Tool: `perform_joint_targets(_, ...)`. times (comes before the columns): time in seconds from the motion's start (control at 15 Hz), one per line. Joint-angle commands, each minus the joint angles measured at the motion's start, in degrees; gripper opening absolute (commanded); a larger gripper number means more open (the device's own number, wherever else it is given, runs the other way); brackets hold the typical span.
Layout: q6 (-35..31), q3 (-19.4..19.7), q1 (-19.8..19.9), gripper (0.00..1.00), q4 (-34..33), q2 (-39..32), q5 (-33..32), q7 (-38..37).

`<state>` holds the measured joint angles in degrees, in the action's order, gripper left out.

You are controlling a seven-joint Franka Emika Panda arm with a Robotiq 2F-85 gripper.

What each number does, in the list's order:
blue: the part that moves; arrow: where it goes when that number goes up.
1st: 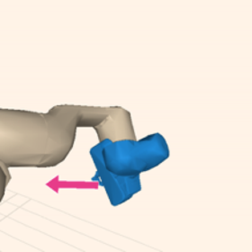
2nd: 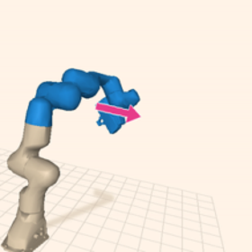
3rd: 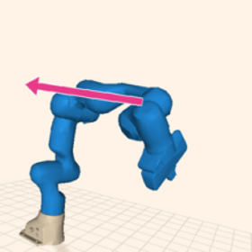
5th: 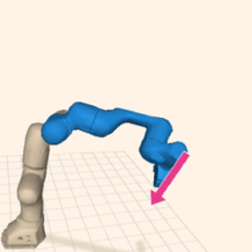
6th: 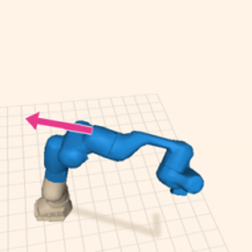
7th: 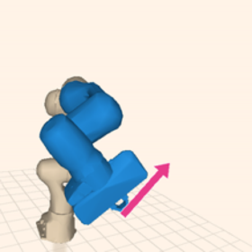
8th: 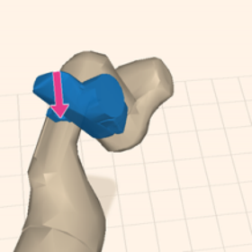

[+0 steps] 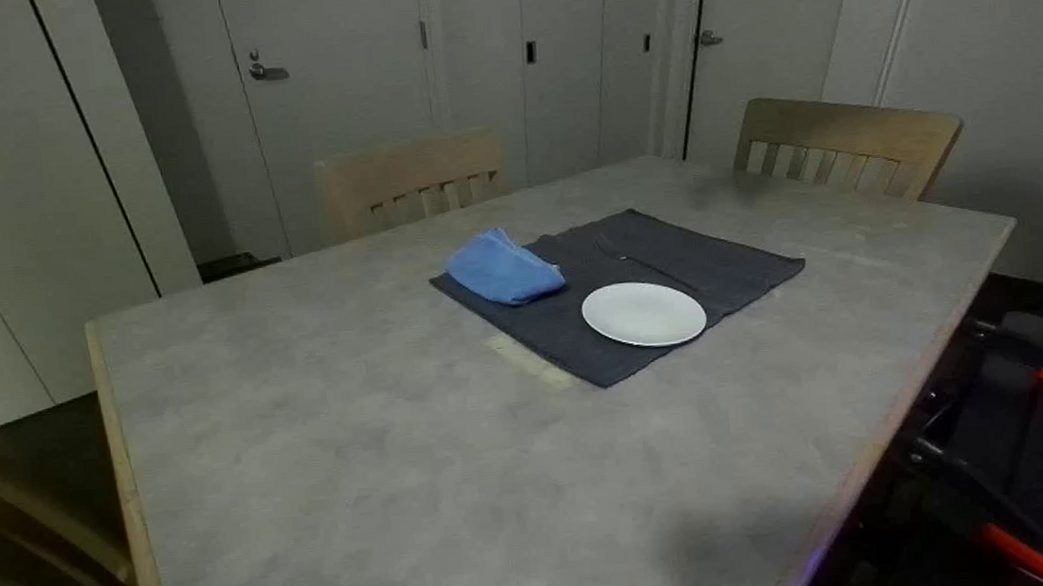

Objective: Use the towel to wipe the plate

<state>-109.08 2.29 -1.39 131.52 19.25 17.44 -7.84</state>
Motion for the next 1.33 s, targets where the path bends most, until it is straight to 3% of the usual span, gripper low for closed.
perform_joint_targets(0.0,0.2,-0.66,0.76,1.0,-0.12,-0.04,0.19,0.18)
perform_joint_targets(0.6,-1.76,-1.26,0.44,1.0,-3.97,-4.97,-1.4,1.99)
perform_joint_targets(1.0,-5.43,-1.49,0.15,1.0,-12.37,-16.19,-3.18,6.44)
perform_joint_targets(1.27,-4.36,-2.27,-0.05,1.0,-20.65,-24.82,-4.37,8.45)
